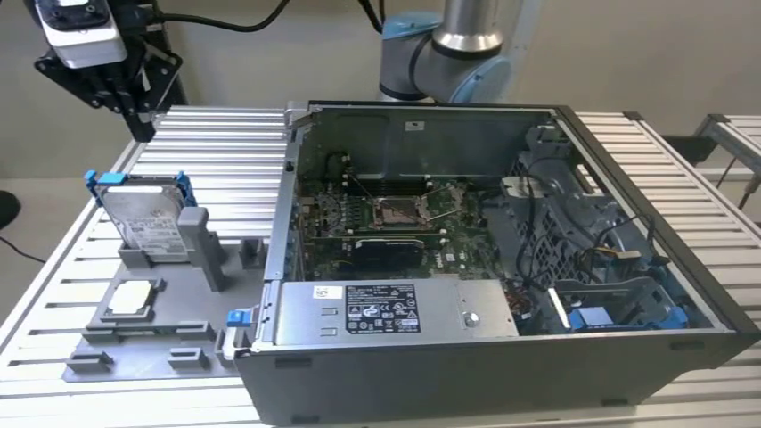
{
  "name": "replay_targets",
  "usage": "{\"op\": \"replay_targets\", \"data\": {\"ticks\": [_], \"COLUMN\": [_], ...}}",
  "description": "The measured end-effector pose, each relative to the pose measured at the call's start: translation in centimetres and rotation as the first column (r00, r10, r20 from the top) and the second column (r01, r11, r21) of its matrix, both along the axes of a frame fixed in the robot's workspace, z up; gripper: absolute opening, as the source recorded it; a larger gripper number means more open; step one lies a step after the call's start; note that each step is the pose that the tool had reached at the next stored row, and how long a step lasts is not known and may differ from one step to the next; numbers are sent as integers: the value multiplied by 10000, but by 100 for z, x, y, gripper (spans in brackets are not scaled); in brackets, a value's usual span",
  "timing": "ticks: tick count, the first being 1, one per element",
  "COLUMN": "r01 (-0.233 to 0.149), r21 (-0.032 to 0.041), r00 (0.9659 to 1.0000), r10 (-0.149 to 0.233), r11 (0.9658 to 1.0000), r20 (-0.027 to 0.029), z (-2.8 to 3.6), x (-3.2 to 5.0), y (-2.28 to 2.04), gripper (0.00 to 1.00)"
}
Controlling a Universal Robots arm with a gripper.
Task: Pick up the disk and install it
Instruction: 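Reach for the disk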
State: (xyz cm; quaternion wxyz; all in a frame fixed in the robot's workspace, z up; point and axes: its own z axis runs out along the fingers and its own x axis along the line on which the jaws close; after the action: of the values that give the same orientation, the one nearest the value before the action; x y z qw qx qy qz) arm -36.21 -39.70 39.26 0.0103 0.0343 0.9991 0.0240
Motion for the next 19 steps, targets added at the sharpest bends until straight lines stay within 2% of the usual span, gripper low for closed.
{"op": "replay_targets", "data": {"ticks": [19], "r01": [-11], "r21": [0], "r00": [10000], "r10": [11], "r11": [10000], "r20": [-1], "z": [0], "x": [-460], "y": [0], "gripper": [0]}}
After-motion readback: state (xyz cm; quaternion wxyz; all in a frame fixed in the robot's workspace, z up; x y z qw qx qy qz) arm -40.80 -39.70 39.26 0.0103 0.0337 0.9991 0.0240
